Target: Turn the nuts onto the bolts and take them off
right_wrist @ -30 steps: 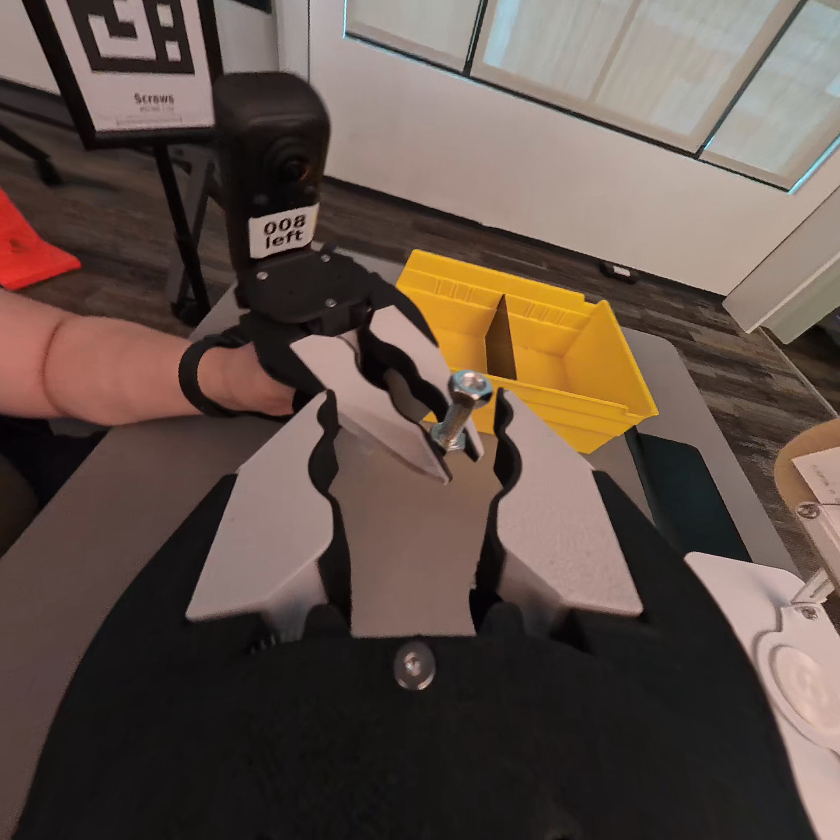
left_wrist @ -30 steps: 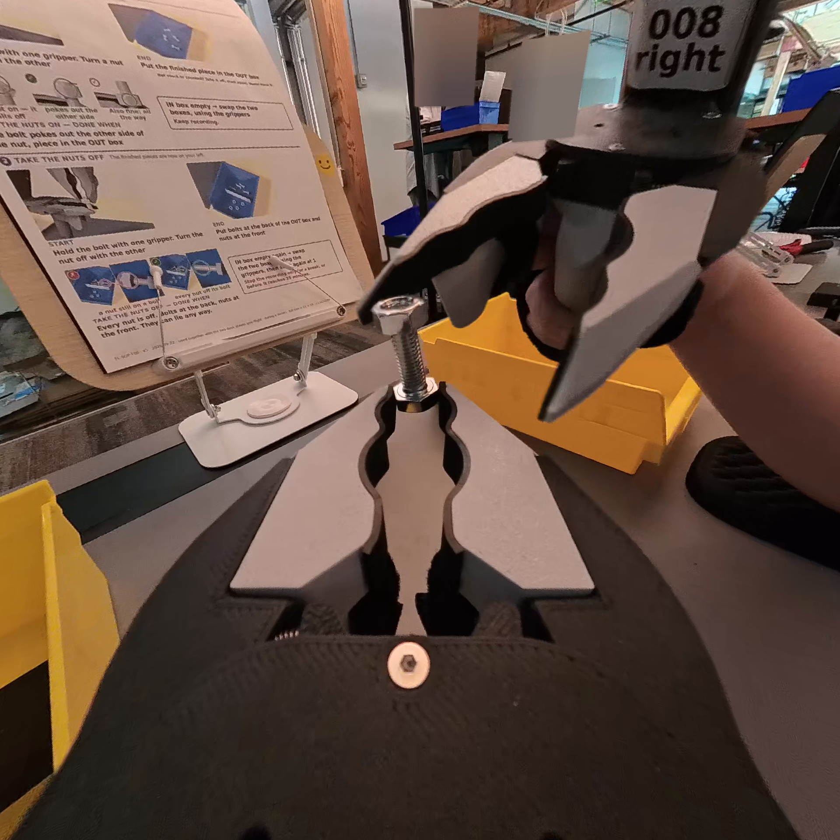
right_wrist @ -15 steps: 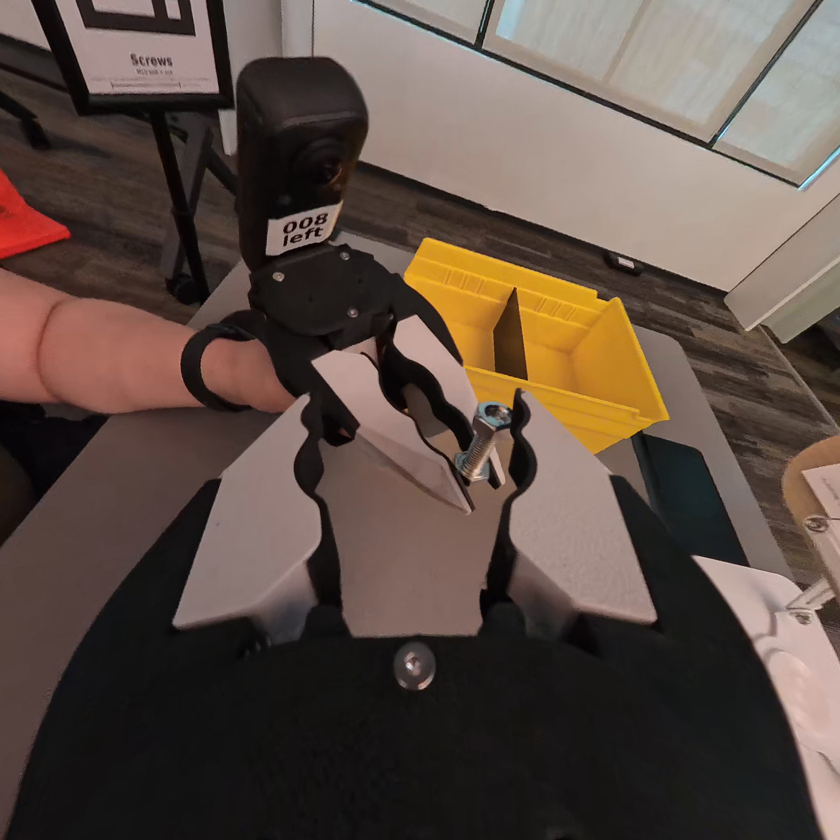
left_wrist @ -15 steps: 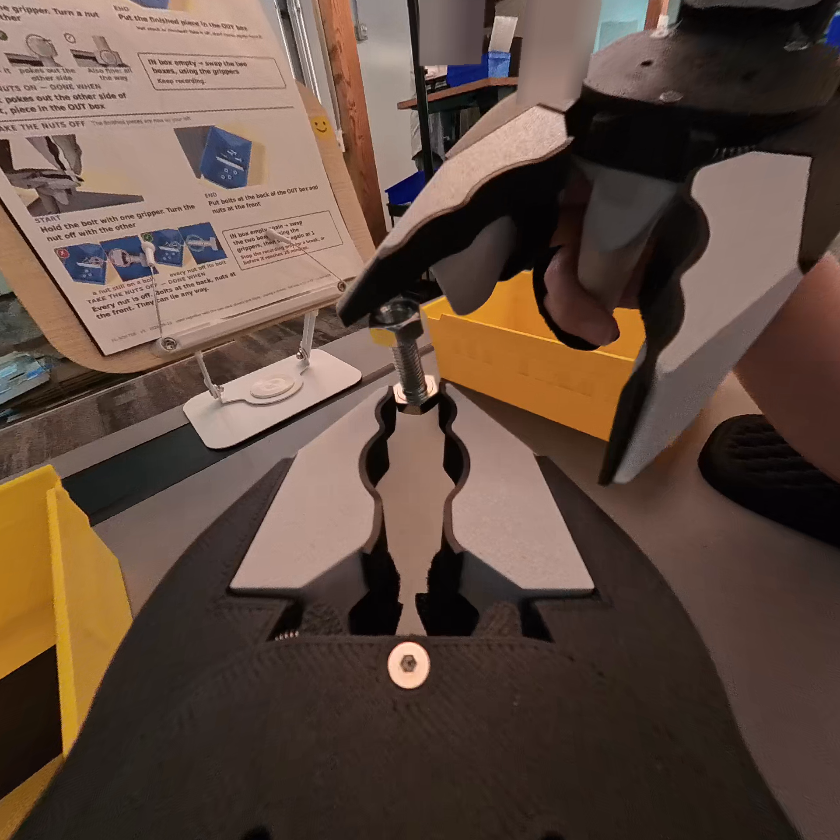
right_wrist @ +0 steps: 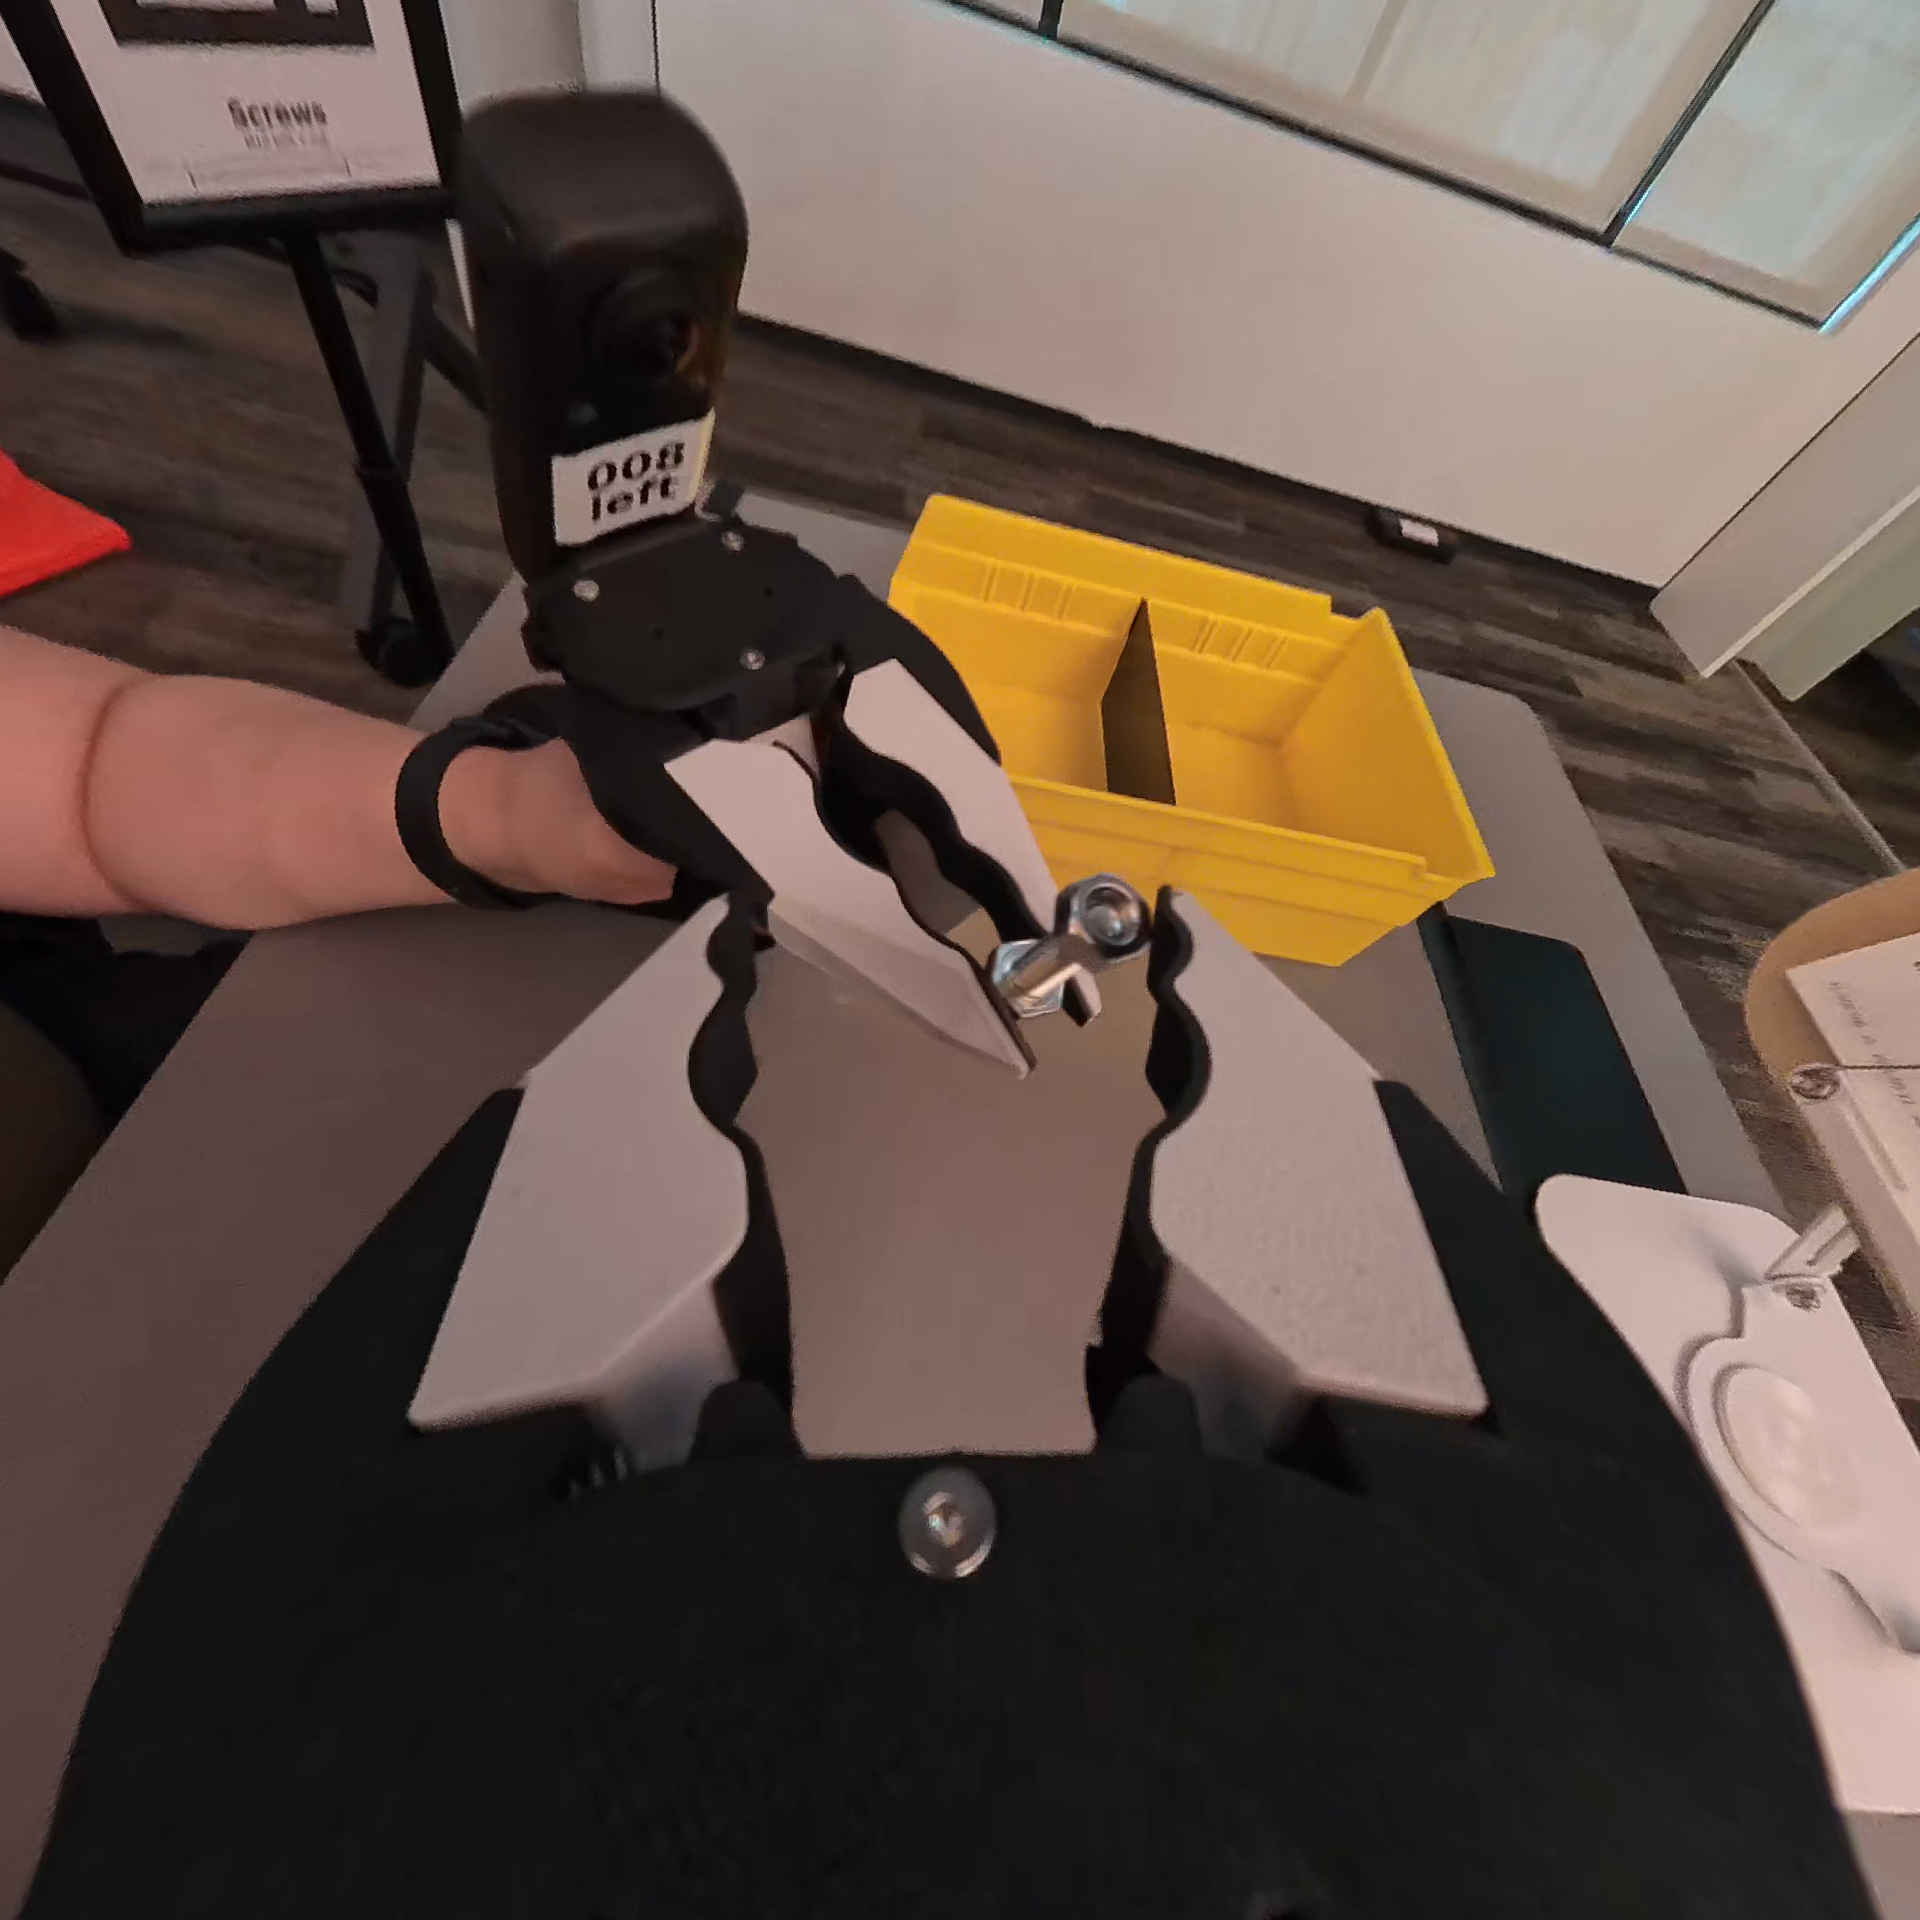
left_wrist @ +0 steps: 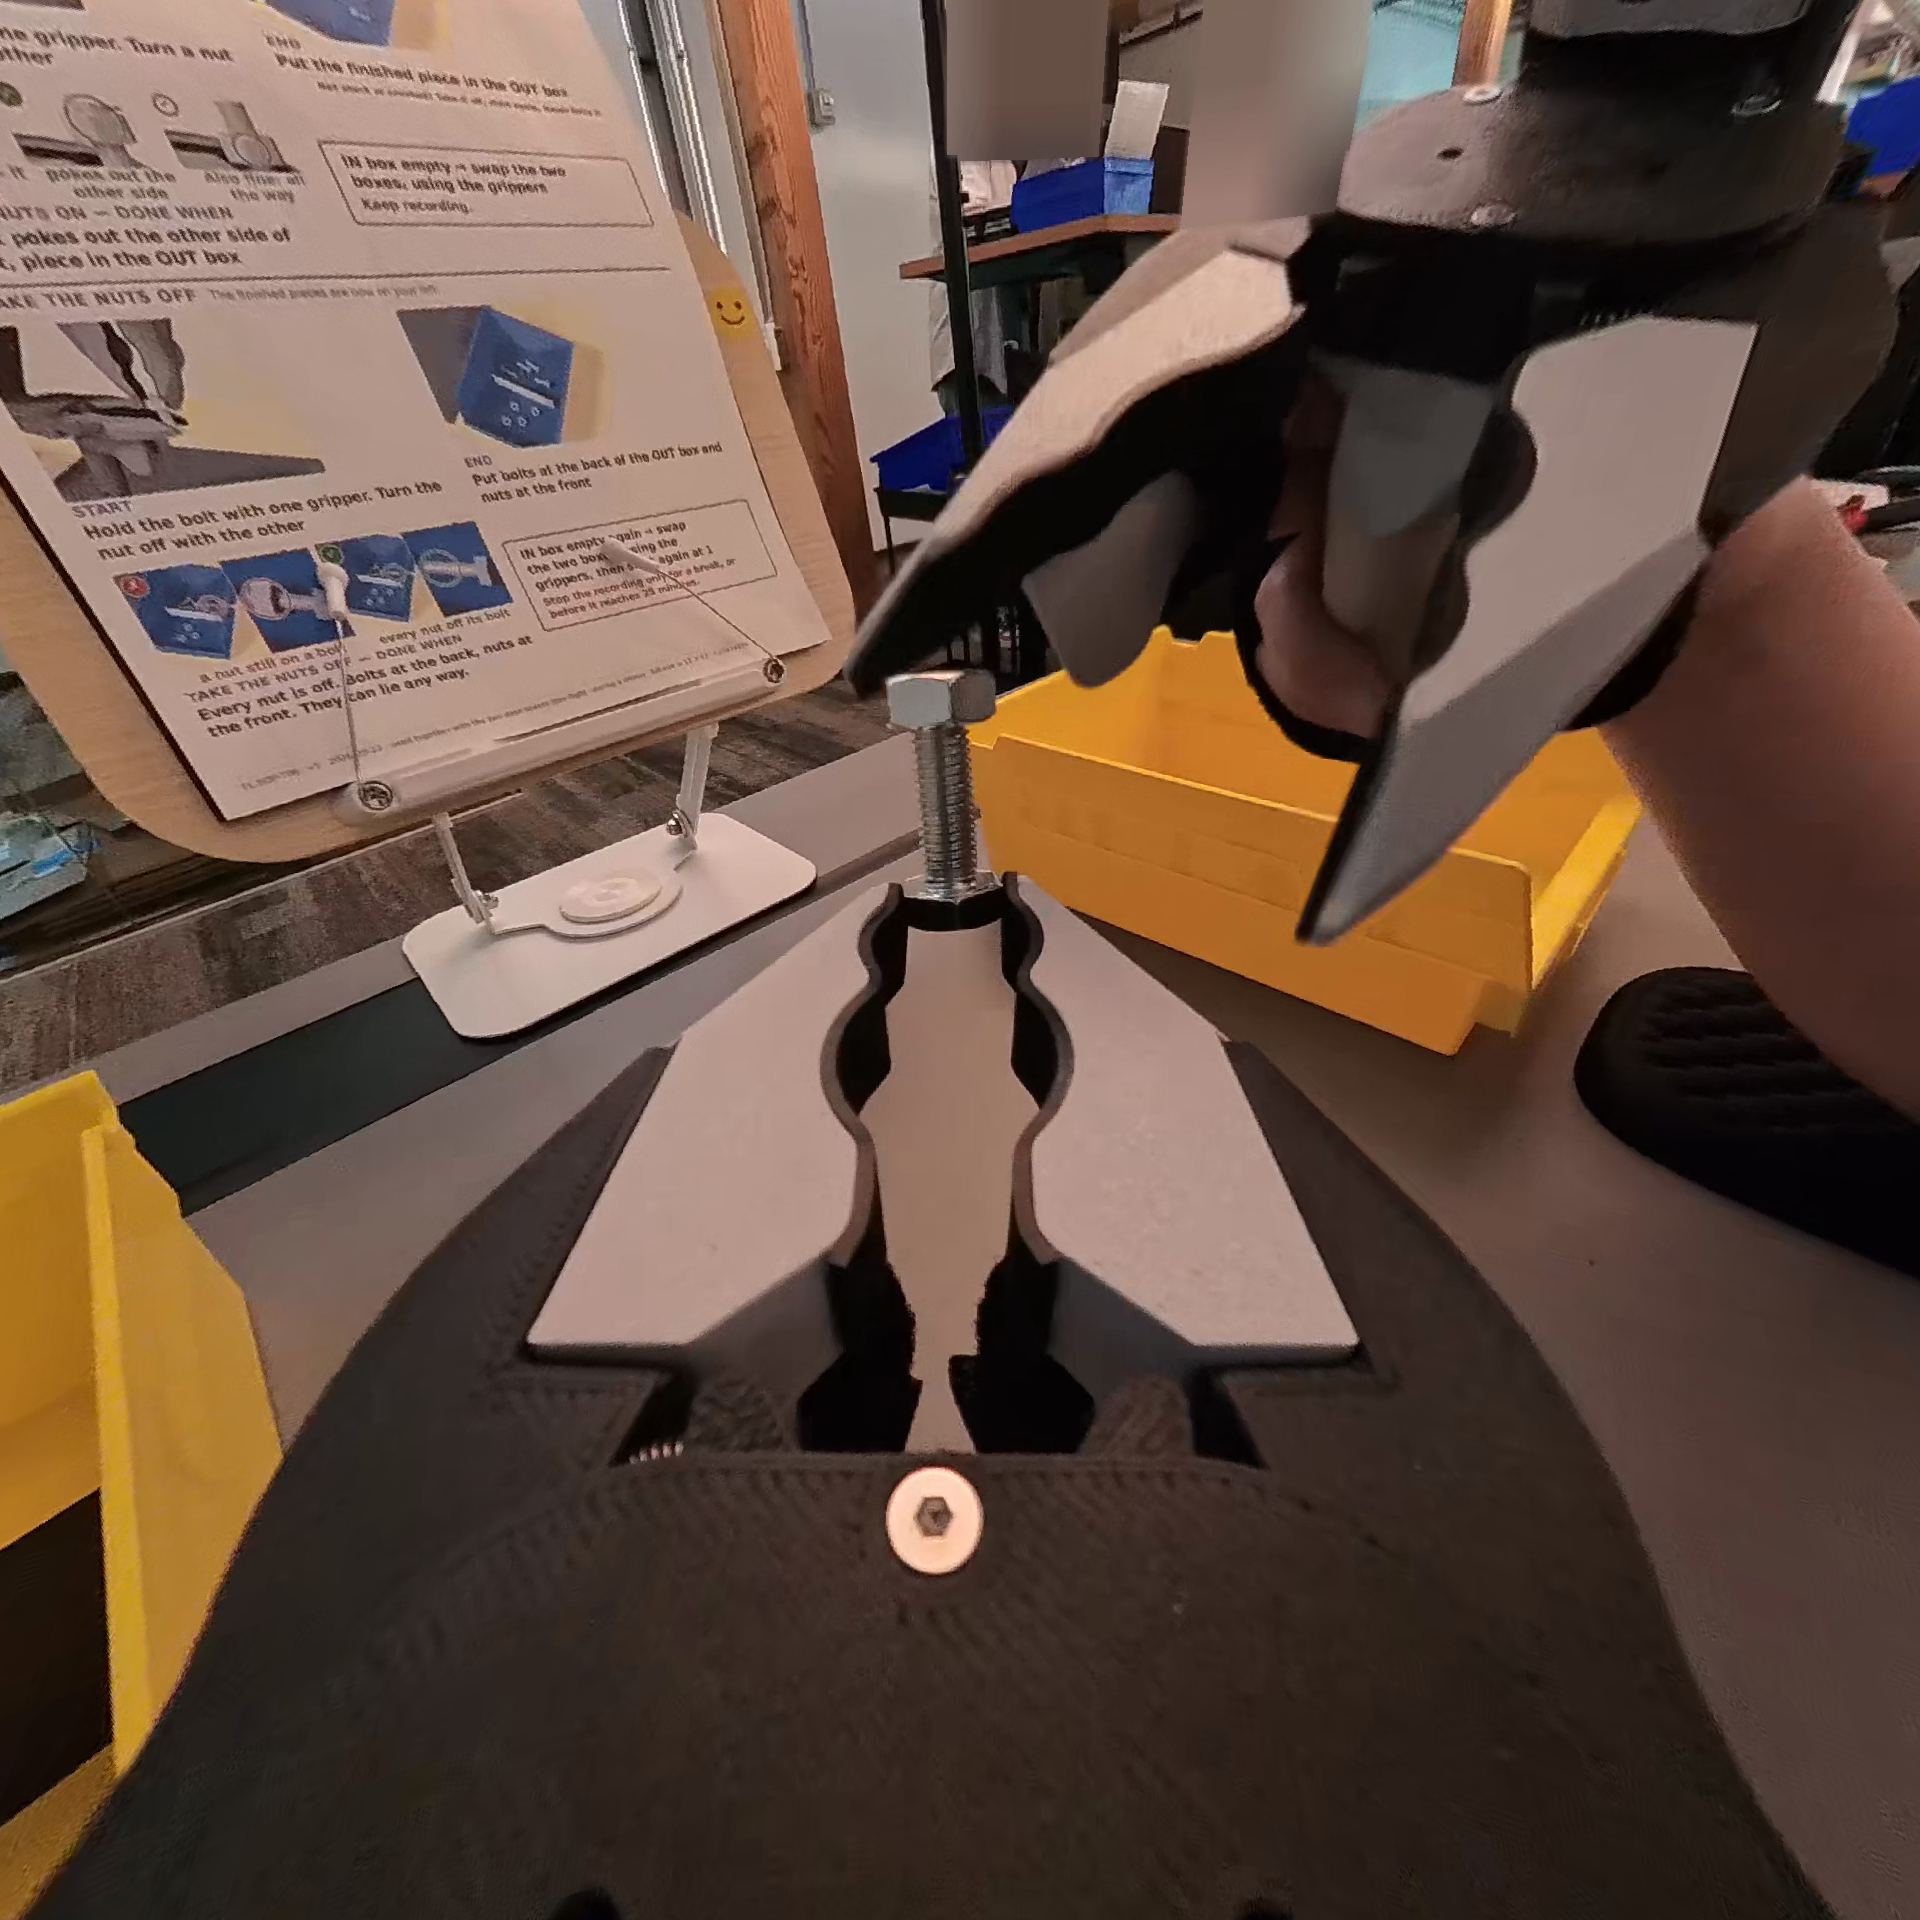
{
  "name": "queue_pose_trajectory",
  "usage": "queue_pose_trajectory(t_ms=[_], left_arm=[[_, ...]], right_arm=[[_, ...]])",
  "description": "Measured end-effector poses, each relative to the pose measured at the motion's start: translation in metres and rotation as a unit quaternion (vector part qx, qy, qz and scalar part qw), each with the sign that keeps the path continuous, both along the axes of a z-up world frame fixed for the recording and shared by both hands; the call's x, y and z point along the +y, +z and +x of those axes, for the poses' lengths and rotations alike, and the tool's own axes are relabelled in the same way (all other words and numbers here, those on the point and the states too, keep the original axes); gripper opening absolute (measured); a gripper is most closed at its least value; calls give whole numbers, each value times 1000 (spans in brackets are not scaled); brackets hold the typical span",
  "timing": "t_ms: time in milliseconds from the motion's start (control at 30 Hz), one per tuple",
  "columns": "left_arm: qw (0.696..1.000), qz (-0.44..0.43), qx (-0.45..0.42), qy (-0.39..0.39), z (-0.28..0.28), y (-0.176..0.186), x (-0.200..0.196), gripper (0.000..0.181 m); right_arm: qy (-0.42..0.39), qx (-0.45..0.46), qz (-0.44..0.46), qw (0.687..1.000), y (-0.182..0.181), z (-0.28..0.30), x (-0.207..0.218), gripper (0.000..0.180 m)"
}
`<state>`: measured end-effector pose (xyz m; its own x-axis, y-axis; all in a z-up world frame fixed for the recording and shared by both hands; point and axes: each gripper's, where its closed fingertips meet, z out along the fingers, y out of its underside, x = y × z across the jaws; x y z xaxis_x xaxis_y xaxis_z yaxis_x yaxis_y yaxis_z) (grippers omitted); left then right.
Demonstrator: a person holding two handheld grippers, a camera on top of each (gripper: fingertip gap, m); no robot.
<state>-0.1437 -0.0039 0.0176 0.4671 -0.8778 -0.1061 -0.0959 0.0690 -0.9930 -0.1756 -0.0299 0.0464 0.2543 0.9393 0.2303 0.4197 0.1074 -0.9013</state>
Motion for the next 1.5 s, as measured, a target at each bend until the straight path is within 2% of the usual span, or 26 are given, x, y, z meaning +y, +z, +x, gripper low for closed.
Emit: queue_pose_trajectory(t_ms=[133,200,267,300,367,467,600,633,667,733,867,1000,1067,1133,1200,1233,1300,1500], left_arm=[[1000,-2,-1,8,-3,0,3,16],[1000,-3,-9,8,-5,2,4,16],[1000,-5,-18,7,-7,5,4,16],[1000,-5,-20,6,-7,6,4,16],[1000,-1,-22,6,-7,7,3,16],[1000,4,-14,5,-4,6,1,16],[1000,4,-10,16,-6,5,4,16],[1000,1,-13,20,-8,5,6,16],[1000,-2,-20,23,-10,6,7,16],[999,-10,-30,21,-14,8,9,16],[999,-10,-36,22,-15,9,10,16],[999,-10,-37,12,-11,10,6,16],[999,-11,-34,18,-11,8,8,16],[999,-16,-33,29,-14,6,12,16],[999,-16,-40,27,-15,7,12,16],[999,-14,-46,23,-15,9,12,16],[998,-10,-54,15,-16,12,10,16],[997,0,-81,12,-21,23,7,16]], right_arm=[[-10,-34,5,999,-5,6,-2,78],[11,-37,-24,999,-5,11,-14,58],[5,-38,-28,999,-3,16,-14,57],[-14,-33,-14,999,1,18,-7,59],[-46,-6,-1,999,8,16,7,73],[-28,39,-11,999,14,1,6,80],[-21,-4,-23,1000,-1,-2,-1,83],[-13,-15,-32,999,-3,1,-5,74],[13,-23,-50,998,-5,4,-16,57],[22,-12,-54,998,0,5,-22,57],[-53,44,-16,997,14,7,11,89],[8,115,-38,993,15,-26,3,103],[33,123,-45,991,13,-38,-6,114],[18,103,-47,993,7,-36,-3,124],[0,85,-54,995,3,-28,1,121],[-5,93,-51,994,7,-25,3,115],[-24,132,-37,990,20,-18,12,115],[13,150,-92,984,16,-27,5,114]])
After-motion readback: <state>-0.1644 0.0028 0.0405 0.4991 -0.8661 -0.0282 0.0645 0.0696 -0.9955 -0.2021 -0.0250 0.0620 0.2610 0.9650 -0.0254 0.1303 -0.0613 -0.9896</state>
